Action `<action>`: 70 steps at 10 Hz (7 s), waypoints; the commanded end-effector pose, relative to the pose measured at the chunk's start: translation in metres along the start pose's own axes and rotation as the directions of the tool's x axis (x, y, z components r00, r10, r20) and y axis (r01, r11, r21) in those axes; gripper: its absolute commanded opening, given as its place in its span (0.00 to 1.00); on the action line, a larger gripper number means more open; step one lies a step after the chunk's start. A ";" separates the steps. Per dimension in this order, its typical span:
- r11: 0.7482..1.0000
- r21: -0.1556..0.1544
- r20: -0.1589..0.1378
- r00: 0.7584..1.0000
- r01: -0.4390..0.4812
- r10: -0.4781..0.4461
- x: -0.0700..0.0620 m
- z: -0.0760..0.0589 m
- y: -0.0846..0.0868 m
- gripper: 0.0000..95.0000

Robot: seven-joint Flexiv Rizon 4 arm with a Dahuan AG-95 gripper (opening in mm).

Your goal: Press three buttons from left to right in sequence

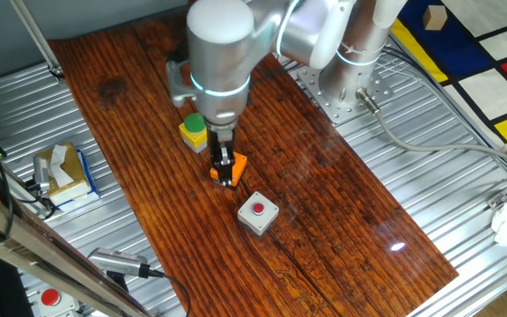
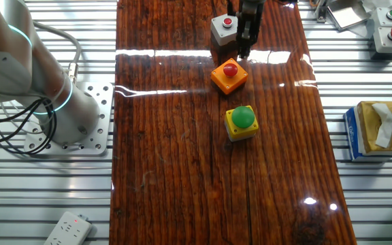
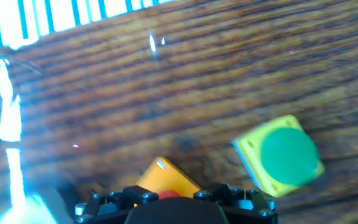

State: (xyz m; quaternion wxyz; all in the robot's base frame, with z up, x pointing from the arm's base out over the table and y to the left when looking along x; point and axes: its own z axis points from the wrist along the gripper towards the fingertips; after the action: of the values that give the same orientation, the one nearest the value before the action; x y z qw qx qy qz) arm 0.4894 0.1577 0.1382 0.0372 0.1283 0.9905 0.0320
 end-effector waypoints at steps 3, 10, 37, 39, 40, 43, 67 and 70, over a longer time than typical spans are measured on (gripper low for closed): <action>1.000 -0.022 -0.009 1.000 0.013 -0.014 0.000 0.005 0.002 0.80; 0.999 -0.011 -0.058 0.997 0.043 -0.044 0.000 0.006 0.002 0.80; 0.952 -0.022 0.010 0.952 0.306 -0.306 0.059 0.032 0.079 0.80; 0.947 -0.018 0.011 0.948 0.320 -0.319 0.058 0.033 0.080 0.80; 0.942 -0.009 0.018 0.942 0.336 -0.336 0.057 0.035 0.080 0.80; 0.913 0.024 0.012 0.913 0.408 -0.409 0.044 0.028 0.067 0.80; 0.920 0.000 0.040 0.920 0.391 -0.391 0.053 0.045 0.047 0.80; 0.920 0.002 0.042 0.919 0.392 -0.391 0.054 0.047 0.048 0.80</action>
State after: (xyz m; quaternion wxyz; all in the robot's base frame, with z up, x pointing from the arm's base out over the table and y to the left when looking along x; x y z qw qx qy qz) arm 0.4525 0.2210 0.0924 0.0624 -0.0711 0.9952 0.0245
